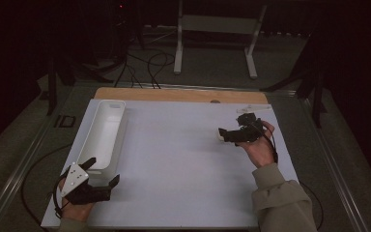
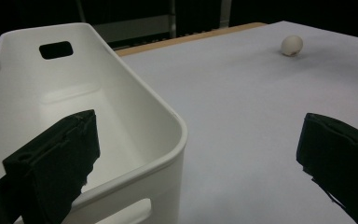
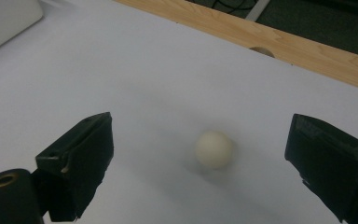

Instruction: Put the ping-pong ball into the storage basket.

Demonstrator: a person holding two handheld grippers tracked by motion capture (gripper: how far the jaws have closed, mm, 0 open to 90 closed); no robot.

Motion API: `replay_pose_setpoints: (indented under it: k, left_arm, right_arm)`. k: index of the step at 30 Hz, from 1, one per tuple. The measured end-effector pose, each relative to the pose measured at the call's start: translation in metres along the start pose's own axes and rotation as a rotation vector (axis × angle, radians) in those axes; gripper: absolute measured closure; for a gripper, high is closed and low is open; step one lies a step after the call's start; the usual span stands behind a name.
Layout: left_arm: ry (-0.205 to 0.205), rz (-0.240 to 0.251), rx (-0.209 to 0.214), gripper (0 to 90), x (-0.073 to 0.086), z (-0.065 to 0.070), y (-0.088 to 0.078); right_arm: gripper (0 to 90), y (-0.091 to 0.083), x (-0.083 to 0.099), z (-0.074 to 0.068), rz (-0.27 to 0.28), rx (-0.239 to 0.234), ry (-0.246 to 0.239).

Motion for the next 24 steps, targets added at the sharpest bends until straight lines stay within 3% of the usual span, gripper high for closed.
replay_pose_setpoints:
  k: [24]
  left_arm:
    - [-0.002,0.002,0.001,0.0,0.000,0.000,0.000]
  right_arm:
    - [7.5,0.027,0.005,0.007,-0.075,-0.023,0.002]
Point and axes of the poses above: each handheld gripper's, and its own axes: y roughly forward along the jaws, x roughly out of its underside, z roughly to its right, the point moved 10 cm from there along y, roughly forward along the jaws, and after that the axes turned 2 degrees about -z, right-handed, at the moved point
